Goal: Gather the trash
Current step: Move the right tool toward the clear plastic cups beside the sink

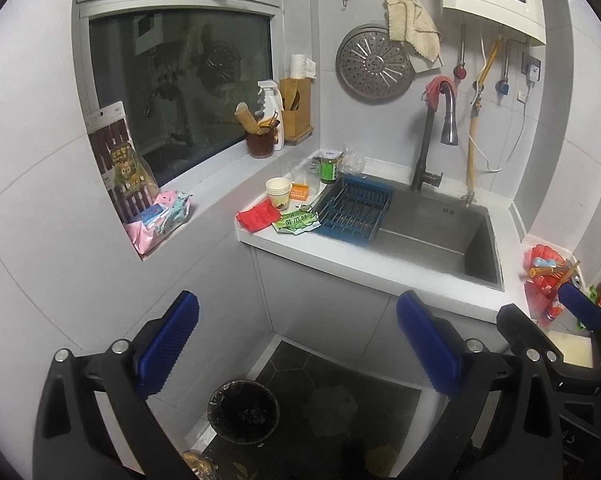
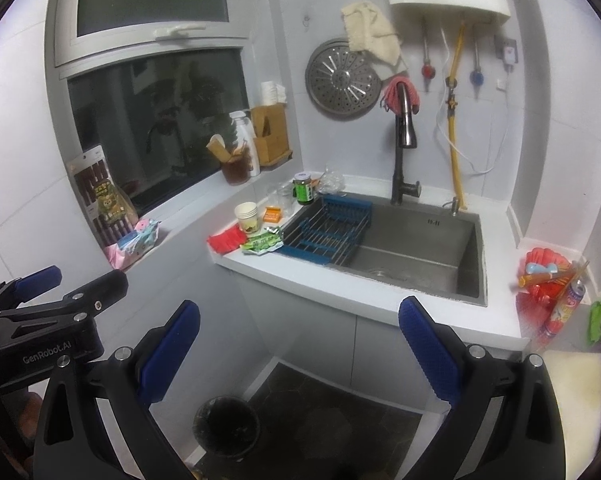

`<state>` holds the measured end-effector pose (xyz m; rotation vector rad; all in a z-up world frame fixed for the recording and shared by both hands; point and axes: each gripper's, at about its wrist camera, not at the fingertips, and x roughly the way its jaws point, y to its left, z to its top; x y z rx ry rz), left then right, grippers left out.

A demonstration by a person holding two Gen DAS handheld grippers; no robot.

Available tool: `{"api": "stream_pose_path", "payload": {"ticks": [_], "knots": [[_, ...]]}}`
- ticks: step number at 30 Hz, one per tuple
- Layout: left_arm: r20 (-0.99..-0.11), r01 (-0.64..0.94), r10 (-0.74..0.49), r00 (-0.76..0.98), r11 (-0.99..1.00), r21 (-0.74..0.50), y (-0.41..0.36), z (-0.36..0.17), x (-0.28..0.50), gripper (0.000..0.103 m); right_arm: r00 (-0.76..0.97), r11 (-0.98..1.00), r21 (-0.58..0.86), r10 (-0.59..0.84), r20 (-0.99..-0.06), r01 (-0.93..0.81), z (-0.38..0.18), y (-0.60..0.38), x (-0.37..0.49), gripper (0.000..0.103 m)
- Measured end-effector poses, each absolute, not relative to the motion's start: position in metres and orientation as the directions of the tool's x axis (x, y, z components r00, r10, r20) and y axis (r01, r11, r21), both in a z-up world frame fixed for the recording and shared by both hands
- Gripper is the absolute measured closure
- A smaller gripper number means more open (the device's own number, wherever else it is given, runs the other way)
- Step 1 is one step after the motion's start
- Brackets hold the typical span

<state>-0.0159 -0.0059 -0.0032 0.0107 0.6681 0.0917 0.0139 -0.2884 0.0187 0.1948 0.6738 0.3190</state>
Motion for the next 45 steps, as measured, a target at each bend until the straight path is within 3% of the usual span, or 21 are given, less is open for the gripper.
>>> {"api": "stream_pose_path", "payload": {"ticks": [17, 45], "knots": [[-0.574, -0.124, 0.158, 0.804, 0.987, 0.098, -0.003, -0.003, -0.016, 0.006, 0.823, 0.962, 0.233, 0.246, -0.512, -0.142, 0.023, -0.303, 0.014, 0.006], [-0.544, -0.173, 0.196, 0.816, 0.98, 0.095, -0.011, 0.001, 0.01, 0.006, 0.848, 0.959, 0.192, 0.274, -0.453, -0.207, 0.034, -0.305, 0.035, 0.006]]}}
